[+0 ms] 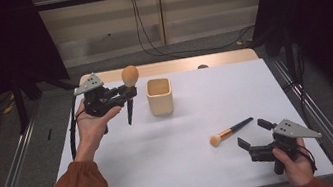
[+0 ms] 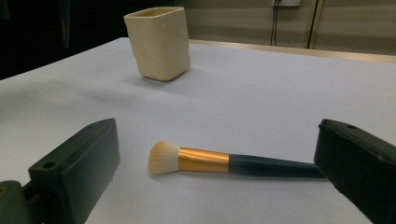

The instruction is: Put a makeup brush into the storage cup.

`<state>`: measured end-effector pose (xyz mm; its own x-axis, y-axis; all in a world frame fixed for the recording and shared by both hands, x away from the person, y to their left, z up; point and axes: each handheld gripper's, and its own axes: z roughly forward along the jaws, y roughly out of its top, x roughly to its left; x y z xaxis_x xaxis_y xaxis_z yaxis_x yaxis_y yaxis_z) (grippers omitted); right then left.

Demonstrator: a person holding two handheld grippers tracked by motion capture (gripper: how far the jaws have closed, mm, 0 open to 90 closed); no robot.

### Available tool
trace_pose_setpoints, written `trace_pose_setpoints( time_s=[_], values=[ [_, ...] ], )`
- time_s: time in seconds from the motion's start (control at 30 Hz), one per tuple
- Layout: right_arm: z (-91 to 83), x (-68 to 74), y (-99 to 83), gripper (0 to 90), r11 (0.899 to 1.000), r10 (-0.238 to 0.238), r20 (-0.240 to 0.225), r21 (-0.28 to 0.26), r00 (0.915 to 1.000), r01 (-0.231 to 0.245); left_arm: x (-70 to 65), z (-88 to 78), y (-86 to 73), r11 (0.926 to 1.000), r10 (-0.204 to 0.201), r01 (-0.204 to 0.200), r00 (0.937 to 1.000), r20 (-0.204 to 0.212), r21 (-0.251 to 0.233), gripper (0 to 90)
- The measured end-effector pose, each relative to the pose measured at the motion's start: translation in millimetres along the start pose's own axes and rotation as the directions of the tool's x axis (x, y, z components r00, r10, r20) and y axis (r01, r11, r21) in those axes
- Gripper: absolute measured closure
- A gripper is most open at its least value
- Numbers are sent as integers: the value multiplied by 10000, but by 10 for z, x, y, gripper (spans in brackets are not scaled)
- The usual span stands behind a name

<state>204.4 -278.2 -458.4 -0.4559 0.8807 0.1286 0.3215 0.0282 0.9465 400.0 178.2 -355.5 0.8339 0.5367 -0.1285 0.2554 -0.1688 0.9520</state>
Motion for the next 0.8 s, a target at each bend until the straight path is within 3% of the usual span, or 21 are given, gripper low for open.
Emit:
trace_pose_setpoints(
  time_s=[0.8],
  values=[
    [0,-3,-3,1,10000,62,-29,-4,10000,-62,-78,326,319,9978,33,-32,10000,12,-664,667]
  ],
)
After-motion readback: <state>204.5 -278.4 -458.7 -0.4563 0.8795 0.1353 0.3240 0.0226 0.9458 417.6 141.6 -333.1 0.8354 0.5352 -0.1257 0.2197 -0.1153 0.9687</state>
